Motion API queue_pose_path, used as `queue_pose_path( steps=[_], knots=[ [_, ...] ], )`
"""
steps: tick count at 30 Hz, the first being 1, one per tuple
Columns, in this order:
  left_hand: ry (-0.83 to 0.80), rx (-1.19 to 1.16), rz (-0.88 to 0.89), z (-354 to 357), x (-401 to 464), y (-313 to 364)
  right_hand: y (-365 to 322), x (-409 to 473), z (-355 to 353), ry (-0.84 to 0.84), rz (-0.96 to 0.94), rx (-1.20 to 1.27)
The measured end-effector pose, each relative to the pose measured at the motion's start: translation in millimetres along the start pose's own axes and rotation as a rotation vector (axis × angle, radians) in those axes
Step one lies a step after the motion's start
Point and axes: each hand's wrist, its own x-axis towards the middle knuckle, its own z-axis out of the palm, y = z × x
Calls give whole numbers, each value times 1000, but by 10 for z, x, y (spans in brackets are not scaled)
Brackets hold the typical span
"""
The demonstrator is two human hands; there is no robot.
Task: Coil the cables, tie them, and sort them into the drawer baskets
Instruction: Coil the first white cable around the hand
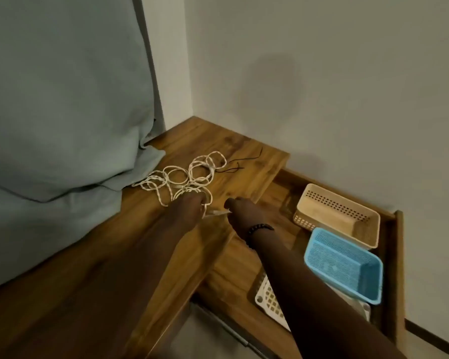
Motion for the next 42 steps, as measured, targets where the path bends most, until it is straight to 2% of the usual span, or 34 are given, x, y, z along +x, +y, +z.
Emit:
queue_pose_path(
  steps=[3,7,11,17,23,27,31,34,36,38,39,40,42],
  knots=[
    [26,-7,-9,-3,150,-258,-84,182,190,-56,28,-53],
    [-37,-63,-10,-24,314,-434,-128,382,402,-33,65,-200],
    [-18,-88,76,-27,386,-468,-78,476,468,-19,61,-215],
    [120,-280,121,-228,723,-272,-56,787,-118,314,54,166],
    [195,-626,39,-879,1101,225,-210,901,-1261,685,-309,300],
    [200,-868,132,-1334,1312,411,-322,904,-1865,801,-481,519],
    [227,-953,200,-1850,1376,669,-427,917,-2268,817,-538,814],
    [371,-942,228,-2114,1408,808,-453,889,-2399,805,-474,999],
    [491,-848,220,-2212,1449,892,-452,827,-2427,697,-385,1208],
    [609,-768,222,-2284,1457,998,-400,740,-2456,469,-311,1386],
    [651,-750,227,-2316,1463,1056,-353,691,-2472,368,-300,1385],
    [658,-763,219,-2344,1470,1107,-284,656,-2472,308,-307,1346],
    [533,-895,183,-2416,1489,1183,-119,601,-2496,344,-333,1301]
  ],
)
